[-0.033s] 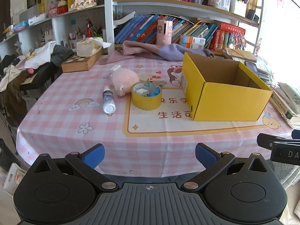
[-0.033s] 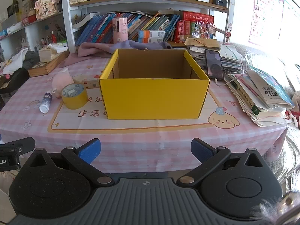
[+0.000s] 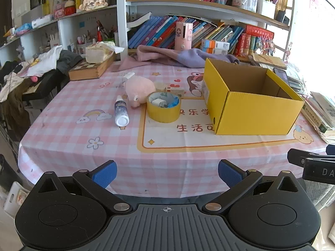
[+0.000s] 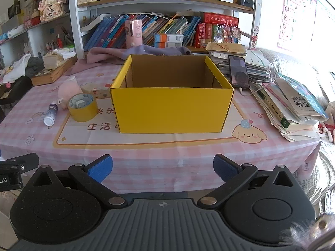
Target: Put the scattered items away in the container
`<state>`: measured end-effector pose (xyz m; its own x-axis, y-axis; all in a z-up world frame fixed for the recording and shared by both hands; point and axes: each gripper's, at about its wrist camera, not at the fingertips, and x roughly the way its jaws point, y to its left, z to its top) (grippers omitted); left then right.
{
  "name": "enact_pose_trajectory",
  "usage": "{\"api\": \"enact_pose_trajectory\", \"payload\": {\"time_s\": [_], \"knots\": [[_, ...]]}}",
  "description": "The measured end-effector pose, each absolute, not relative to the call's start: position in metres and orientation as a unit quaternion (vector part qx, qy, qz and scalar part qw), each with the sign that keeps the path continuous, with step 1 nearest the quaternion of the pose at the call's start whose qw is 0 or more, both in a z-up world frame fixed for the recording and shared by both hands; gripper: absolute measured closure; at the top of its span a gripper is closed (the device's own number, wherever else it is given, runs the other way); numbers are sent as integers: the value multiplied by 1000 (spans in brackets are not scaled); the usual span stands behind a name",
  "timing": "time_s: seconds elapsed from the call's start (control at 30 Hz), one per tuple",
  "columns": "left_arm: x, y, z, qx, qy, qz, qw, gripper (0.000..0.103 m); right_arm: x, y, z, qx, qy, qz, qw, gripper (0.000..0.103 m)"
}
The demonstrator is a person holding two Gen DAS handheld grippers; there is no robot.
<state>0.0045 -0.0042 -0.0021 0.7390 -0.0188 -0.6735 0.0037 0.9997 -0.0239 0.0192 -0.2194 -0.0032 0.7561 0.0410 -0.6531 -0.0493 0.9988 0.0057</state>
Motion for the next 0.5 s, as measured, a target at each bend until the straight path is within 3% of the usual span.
{"api": "enact_pose_trajectory", "payload": {"time_s": [0.5], "knots": [[5,-8,-4,-11,367,-16,930,0,18,-224,-4,-4,358,15,933,0]]}}
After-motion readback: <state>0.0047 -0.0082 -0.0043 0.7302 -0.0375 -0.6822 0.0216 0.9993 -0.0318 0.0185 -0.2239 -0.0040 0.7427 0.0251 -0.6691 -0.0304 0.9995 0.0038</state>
